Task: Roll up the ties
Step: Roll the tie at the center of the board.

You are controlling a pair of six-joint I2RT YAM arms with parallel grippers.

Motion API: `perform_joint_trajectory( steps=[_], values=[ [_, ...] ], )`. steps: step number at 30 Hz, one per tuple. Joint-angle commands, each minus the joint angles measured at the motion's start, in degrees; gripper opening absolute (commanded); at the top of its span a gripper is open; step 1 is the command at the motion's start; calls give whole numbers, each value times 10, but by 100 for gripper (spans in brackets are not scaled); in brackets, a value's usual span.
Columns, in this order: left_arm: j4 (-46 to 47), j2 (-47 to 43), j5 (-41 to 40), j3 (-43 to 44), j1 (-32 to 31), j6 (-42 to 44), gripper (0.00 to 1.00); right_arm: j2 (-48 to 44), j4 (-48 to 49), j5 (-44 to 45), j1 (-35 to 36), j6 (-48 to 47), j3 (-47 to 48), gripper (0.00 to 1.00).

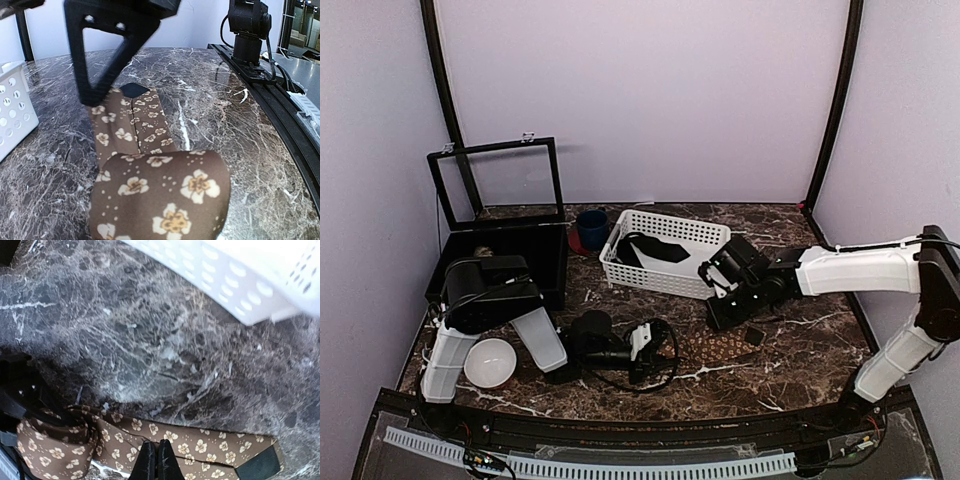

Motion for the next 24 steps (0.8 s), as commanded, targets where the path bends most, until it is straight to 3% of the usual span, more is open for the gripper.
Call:
perform_joint_trajectory(
  steps=[1,11,18,24],
  values=[
    [-64,25,-8,-23,4,1,17,-5,-4,-21,-6,16,-47,0],
    [1,20,9,-48,19,-41,17,8,44,-37,-54,19,-121,0],
    [20,-34,21,-60,19,-67,16,27,53,-41,-61,14,-125,0],
    [-14,-103,-37,-72,19,-87,16,29,59,-47,-61,15,-133,0]
  ],
)
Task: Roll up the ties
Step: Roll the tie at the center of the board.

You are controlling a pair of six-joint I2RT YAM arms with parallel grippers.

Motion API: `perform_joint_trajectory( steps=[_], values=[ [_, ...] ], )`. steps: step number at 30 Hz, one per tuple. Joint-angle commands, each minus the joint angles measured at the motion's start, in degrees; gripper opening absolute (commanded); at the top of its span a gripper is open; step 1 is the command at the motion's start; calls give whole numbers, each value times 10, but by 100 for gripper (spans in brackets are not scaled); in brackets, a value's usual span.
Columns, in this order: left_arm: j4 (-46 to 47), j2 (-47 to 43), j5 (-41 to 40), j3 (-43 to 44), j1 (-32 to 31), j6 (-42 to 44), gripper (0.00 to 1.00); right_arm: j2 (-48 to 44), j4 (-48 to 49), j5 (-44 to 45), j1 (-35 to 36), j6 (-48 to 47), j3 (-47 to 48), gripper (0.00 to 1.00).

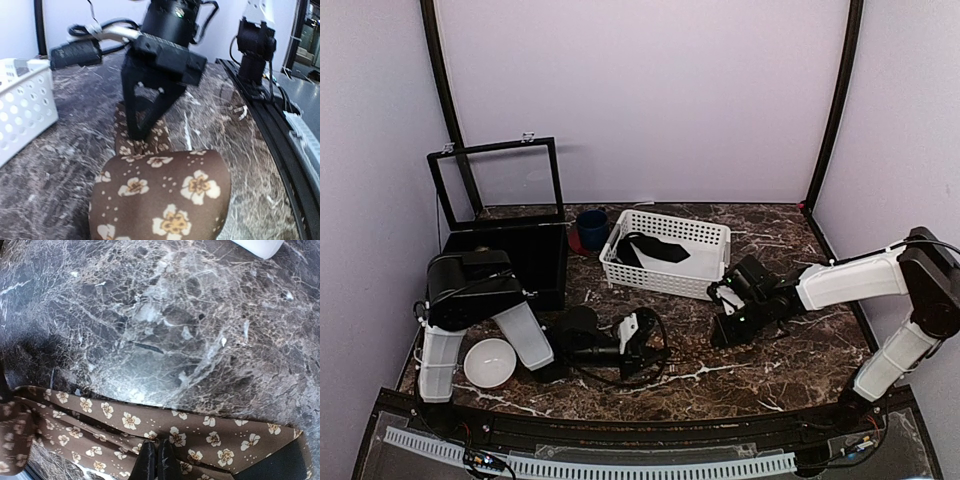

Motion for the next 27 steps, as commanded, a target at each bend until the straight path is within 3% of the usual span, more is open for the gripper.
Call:
perform_joint_trajectory(
  steps=[1,15,22,27],
  values=[
    [-55,-65,-45,-18,7,-24,16,16,-47,45,-15,-3,-24,0],
    [-258,-55,-78,5,8,65,17,-9,-45,9,-10,4,-22,0],
    [-330,-49,-71,26,8,91,17,-55,-80,12,-12,9,22,33],
    [-360,-48,-72,30,8,104,19,-82,-58,-40,-13,22,52,47]
  ],
)
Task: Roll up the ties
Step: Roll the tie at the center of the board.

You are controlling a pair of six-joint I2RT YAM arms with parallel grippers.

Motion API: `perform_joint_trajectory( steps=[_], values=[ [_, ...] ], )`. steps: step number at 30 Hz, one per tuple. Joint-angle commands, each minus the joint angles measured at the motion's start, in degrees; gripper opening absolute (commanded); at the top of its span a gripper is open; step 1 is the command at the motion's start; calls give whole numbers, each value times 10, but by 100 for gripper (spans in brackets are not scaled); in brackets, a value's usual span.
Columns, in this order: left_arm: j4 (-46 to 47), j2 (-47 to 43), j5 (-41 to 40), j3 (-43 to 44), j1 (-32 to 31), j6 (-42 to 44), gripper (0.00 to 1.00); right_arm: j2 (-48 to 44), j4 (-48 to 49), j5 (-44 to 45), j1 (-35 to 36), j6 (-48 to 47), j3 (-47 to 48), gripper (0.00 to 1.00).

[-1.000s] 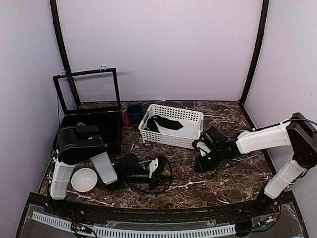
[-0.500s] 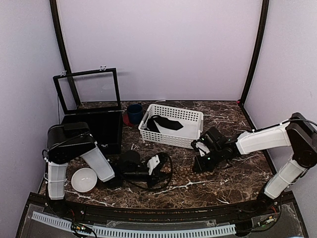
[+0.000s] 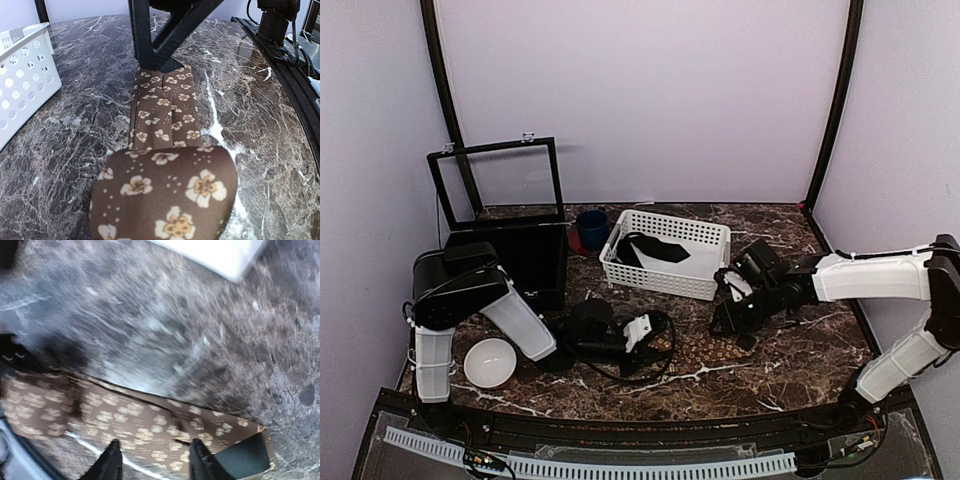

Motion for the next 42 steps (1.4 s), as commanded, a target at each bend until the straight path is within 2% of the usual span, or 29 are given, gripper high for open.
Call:
perform_joint_trajectory(
  steps=[1,8,14,20,23,26,31,34,35,37,42],
  values=[
    [-136,12,-16,-9,6,24,19,-26,26,-56,-3,18,32,49],
    [-137,12,-13,-8,6,23,21,9,122,-152,9,80,30,54],
    [-134,15,-14,-6,6,21,22,61,158,-157,41,103,51,54],
    [-134,15,-15,-8,6,23,22,112,178,-167,60,107,65,49],
    [-135,17,-17,-6,6,23,22,123,184,-172,63,107,63,42],
    [-137,18,-17,-4,6,24,23,126,191,-174,65,108,58,32],
    [-137,20,-15,-3,6,22,23,130,199,-183,64,109,46,1],
    [-134,21,-14,-6,6,21,23,121,196,-174,63,108,38,0],
    [-134,21,-16,-5,6,19,25,117,196,-171,64,107,35,0],
    [-129,19,-16,-7,6,16,35,111,190,-159,62,103,31,0],
    [-61,0,-2,-34,7,-11,54,114,196,-143,59,89,11,0]
  ],
)
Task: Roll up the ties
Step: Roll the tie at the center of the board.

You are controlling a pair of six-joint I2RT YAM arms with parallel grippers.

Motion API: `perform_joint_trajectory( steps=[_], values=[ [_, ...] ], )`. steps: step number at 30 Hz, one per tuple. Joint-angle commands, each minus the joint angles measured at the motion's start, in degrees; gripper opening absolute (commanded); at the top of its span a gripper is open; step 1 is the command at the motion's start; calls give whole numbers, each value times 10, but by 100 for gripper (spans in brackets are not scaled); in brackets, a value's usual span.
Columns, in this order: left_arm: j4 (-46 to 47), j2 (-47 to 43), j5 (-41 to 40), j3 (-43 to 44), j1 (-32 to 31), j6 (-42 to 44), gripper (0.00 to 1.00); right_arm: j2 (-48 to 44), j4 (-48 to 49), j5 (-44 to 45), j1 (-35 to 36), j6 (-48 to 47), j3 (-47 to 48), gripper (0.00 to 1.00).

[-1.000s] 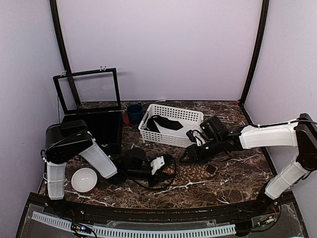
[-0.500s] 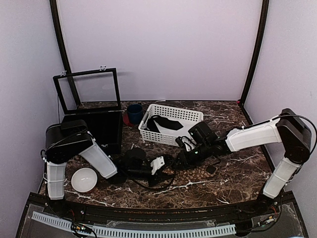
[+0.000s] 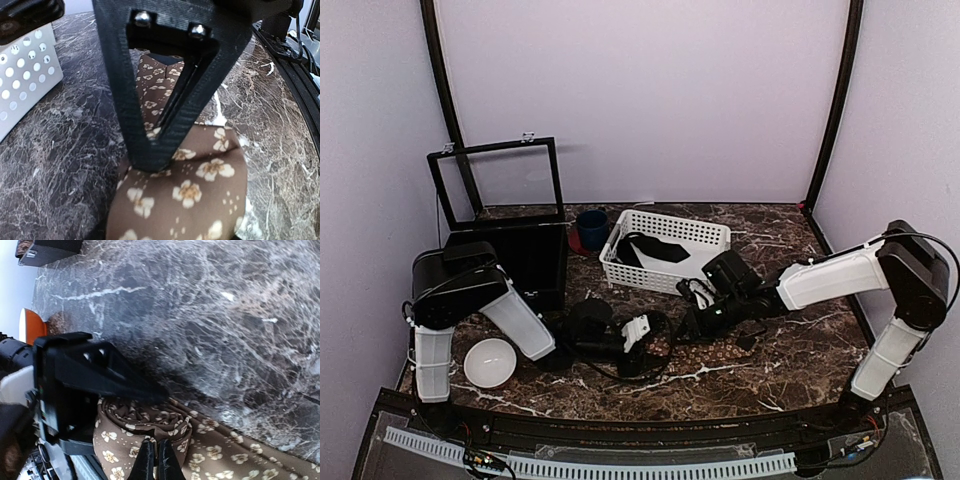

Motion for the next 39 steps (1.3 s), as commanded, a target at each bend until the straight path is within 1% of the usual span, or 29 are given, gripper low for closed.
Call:
perform_joint_trajectory(
  steps=[1,2,3,4,5,11,15,16,21,27,30,33,35,37,39],
  values=[
    [-28,1,5,-36,3,-23,57,-4,8,22,-1,-18,-23,0],
    [-14,1,22,-36,3,-34,61,-5,11,24,-1,-21,-27,0],
    [3,2,30,-37,3,-43,67,-6,15,26,-3,-23,-32,0],
    [18,2,39,-38,2,-53,70,-8,16,28,-4,-25,-36,0],
    [41,2,42,-40,1,-60,71,-9,16,29,-7,-28,-38,0],
    [109,14,53,-45,-6,-75,73,-34,13,47,-19,-48,-60,0],
    [142,39,51,-31,-8,-106,75,-36,9,53,-24,-63,-71,0],
    [152,48,46,-26,-9,-115,75,-51,8,57,-25,-67,-73,0],
    [177,81,26,1,-16,-158,76,-68,5,76,-25,-83,-87,0],
    [170,110,7,34,-36,-175,75,-76,19,97,-25,-81,-109,0],
    [168,120,0,43,-41,-175,71,-77,33,97,-26,-78,-116,0],
    [155,122,-8,43,-42,-156,61,-74,49,88,-25,-73,-116,0],
    [138,116,-16,40,-42,-137,52,-71,59,76,-24,-69,-112,0],
    [118,105,-24,29,-42,-112,41,-72,68,65,-22,-65,-111,0],
    [101,89,-35,13,-41,-89,32,-72,63,58,-22,-63,-104,0]
  ],
)
